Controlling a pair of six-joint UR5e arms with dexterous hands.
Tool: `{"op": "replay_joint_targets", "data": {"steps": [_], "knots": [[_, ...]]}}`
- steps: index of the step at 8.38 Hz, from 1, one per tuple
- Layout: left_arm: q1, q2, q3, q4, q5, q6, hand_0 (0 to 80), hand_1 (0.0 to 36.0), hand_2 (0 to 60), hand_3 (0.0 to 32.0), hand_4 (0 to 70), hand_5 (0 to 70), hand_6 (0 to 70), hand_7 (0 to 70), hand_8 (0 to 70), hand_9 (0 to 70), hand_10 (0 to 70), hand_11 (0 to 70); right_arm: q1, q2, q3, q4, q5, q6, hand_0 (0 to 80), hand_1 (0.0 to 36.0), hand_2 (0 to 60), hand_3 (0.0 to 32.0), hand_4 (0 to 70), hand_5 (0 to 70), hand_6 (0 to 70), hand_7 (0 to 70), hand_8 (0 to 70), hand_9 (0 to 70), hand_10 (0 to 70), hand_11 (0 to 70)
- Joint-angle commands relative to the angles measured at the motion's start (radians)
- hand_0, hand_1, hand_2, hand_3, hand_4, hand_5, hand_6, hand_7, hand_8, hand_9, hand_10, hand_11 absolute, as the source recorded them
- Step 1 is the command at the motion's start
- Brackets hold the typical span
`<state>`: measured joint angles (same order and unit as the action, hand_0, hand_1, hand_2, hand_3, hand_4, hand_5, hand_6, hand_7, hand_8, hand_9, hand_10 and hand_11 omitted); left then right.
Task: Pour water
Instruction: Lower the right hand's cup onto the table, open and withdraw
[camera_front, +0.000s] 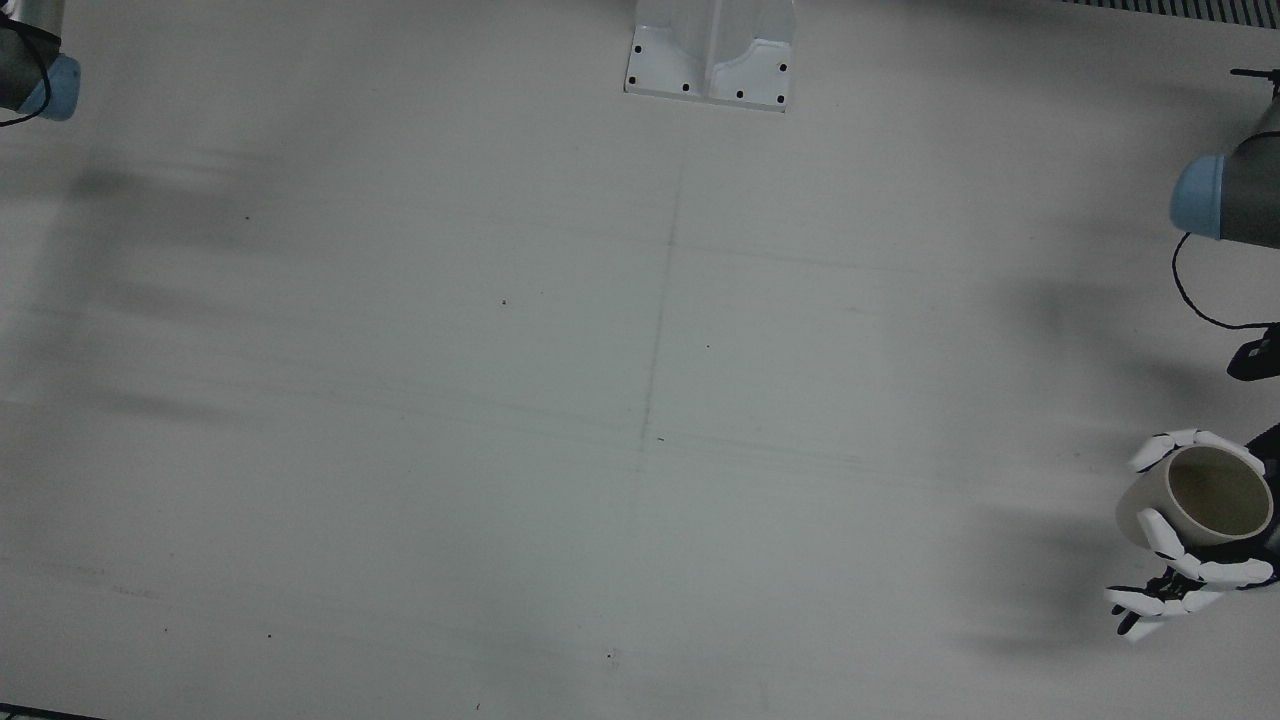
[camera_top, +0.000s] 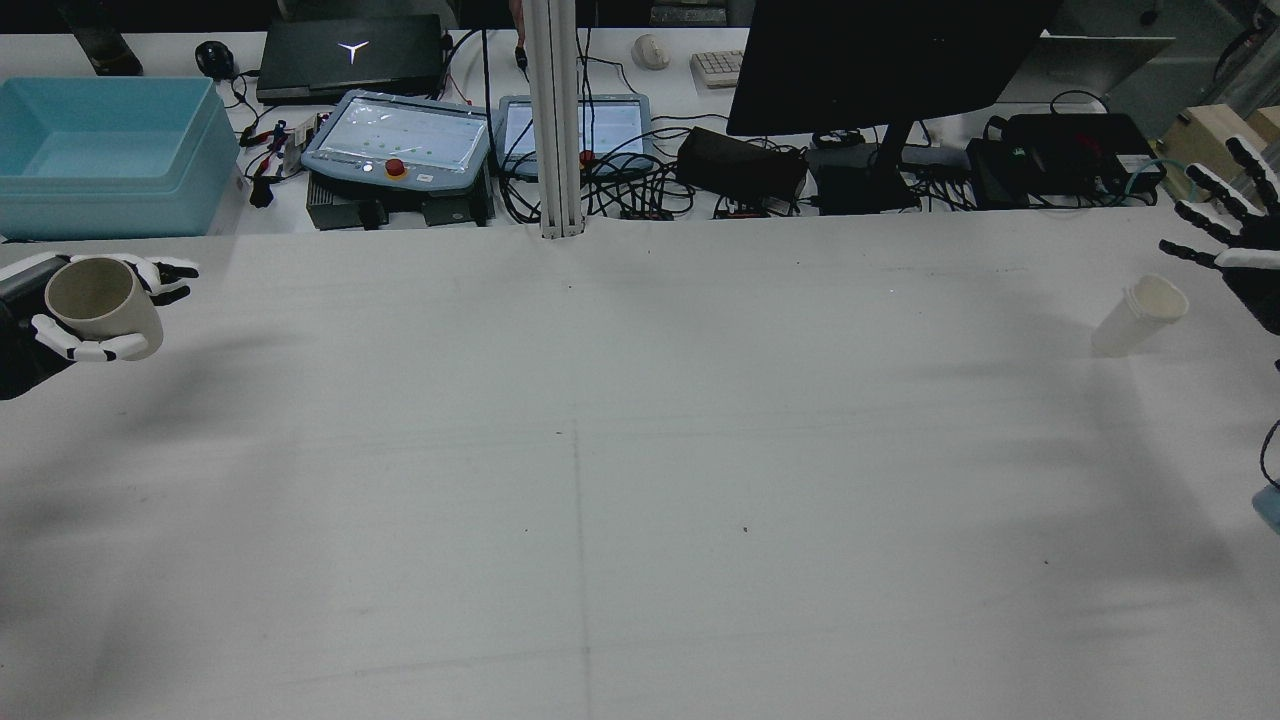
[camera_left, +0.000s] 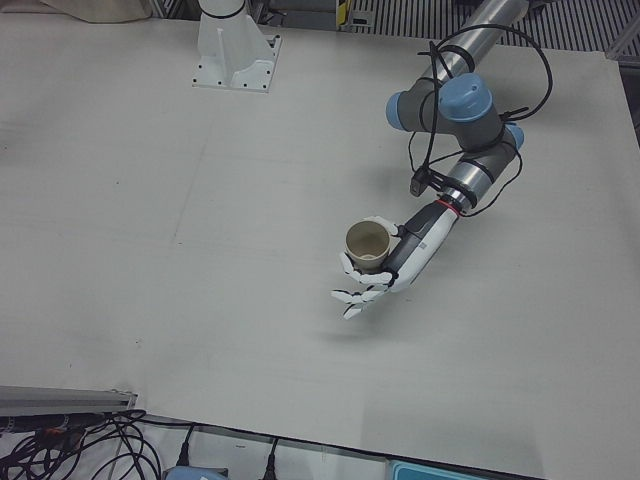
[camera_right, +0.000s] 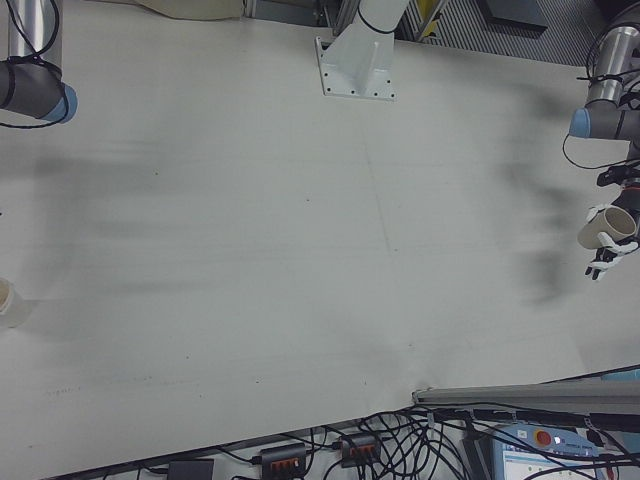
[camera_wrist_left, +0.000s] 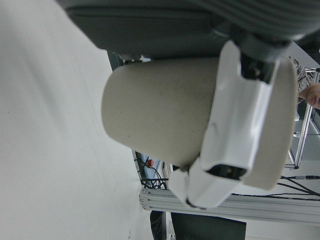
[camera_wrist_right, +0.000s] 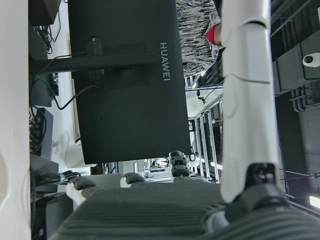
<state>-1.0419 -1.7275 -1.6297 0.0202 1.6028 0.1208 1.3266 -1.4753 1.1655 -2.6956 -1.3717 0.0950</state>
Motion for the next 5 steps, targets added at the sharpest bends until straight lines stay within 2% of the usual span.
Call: {"op": "replay_joint_targets", "data": {"steps": [1,2,3,4,5], "knots": [[0.000,0.002,0.182,-0.151,-0.012,0.031,80.0,36.0,60.0,0.0,70.0,70.0,20.2,27.6,12.8,9.0,7.8,13.9,0.007,0.099,0.040,-0.080,0.000,-0.012,73.6,22.4,0.0,5.4,16.9,28.9,12.5,26.5,1.5,3.9,0.0,0.0],[0.000,0.003,0.244,-0.219,-0.014,0.063,80.0,36.0,60.0,0.0,70.0,70.0,19.7,27.3,12.7,9.1,8.1,14.2,-0.010,0.104,0.080,-0.128,0.003,-0.026,74.2,22.8,0.0,5.2,18.7,31.4,13.0,29.1,1.6,4.4,0.0,0.0],[-0.001,0.005,0.296,-0.273,-0.014,0.089,80.0,36.0,60.0,0.0,70.0,70.0,19.4,27.4,12.8,9.4,8.3,14.6,-0.015,0.102,0.120,-0.162,0.003,-0.052,72.4,22.5,0.0,13.4,14.9,21.5,9.9,23.4,0.9,3.2,0.0,0.0],[0.000,0.005,0.357,-0.325,-0.015,0.100,80.0,36.0,60.0,0.0,70.0,70.0,19.2,27.4,12.9,9.5,8.4,14.8,-0.024,0.102,0.129,-0.171,0.003,-0.054,71.6,22.0,0.0,15.0,14.2,18.1,9.4,22.4,0.8,3.0,0.0,0.0],[0.000,0.009,0.382,-0.345,-0.052,0.102,80.0,36.0,60.0,0.0,70.0,70.0,19.0,27.4,13.1,9.7,8.8,15.2,-0.029,0.102,0.135,-0.171,0.003,-0.054,70.6,21.8,0.0,14.0,13.7,20.8,9.4,21.9,0.8,2.9,0.0,0.0]]}}
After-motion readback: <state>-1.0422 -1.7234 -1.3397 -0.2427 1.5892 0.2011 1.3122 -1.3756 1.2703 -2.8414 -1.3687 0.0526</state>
